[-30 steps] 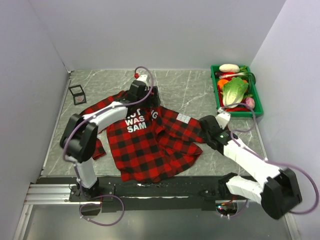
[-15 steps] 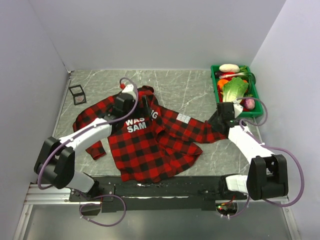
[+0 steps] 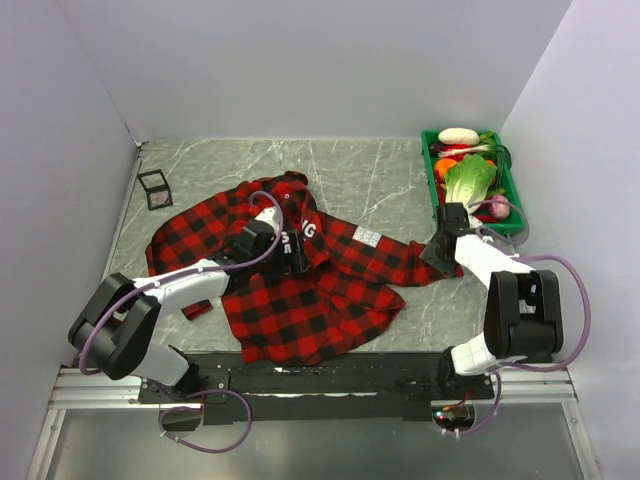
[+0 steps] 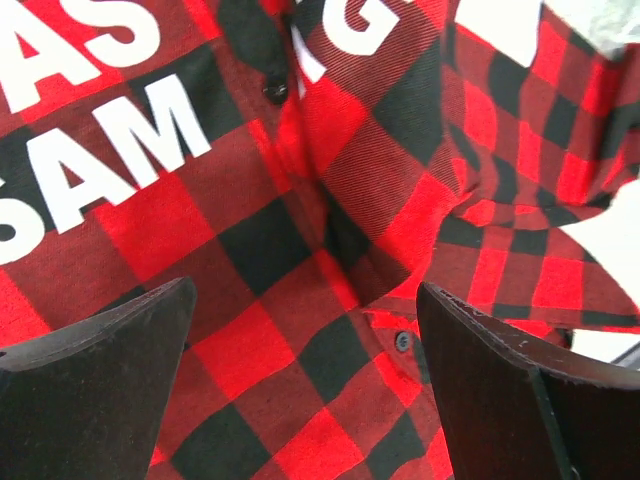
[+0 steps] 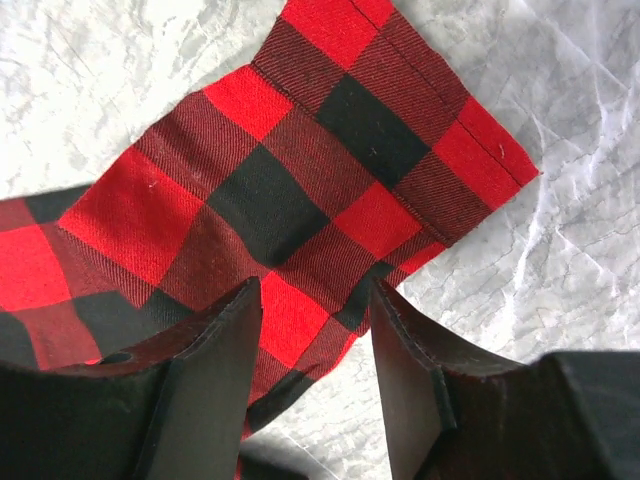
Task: Pin the brooch onto the clothing
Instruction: Flatten out the clothes at the center of the board.
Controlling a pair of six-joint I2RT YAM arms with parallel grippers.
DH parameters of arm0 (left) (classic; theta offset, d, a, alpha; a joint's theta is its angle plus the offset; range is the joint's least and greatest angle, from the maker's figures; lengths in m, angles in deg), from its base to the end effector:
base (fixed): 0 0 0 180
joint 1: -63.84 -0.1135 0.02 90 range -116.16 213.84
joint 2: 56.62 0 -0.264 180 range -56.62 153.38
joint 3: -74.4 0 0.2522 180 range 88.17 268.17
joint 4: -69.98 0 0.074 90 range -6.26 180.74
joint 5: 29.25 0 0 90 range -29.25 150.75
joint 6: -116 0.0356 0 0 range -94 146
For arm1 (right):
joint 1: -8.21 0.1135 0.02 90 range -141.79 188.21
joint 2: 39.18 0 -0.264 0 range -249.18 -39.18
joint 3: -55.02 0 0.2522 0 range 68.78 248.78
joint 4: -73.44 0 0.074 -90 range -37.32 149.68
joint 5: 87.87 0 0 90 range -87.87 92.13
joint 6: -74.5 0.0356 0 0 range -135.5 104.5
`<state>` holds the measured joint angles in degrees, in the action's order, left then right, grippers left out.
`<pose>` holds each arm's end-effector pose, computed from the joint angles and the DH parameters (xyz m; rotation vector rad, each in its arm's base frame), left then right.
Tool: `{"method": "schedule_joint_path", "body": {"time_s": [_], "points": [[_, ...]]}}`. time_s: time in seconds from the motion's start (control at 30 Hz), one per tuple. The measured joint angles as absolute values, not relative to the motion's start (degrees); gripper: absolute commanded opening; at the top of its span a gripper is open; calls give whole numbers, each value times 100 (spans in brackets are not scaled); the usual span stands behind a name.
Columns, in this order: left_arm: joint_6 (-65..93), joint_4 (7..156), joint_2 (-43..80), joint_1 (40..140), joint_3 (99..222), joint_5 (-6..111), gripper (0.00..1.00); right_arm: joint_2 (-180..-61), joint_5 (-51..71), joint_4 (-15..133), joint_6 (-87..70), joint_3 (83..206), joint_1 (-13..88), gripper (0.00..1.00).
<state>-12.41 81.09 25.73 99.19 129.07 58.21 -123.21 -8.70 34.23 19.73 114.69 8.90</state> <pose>0.2386 -0.1712 0.1894 -0.0379 2.3538 -0.7187 0.2709 -0.0034 0.1745 0.8417 2.5091 -0.0470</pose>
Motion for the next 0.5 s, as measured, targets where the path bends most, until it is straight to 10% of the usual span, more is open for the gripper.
{"method": "schedule_joint_path", "body": {"time_s": [0.5], "points": [[-1215,7833,2516,9917,12610,5755,97,-13018,-841,3036,1916,11893,890,37]]}}
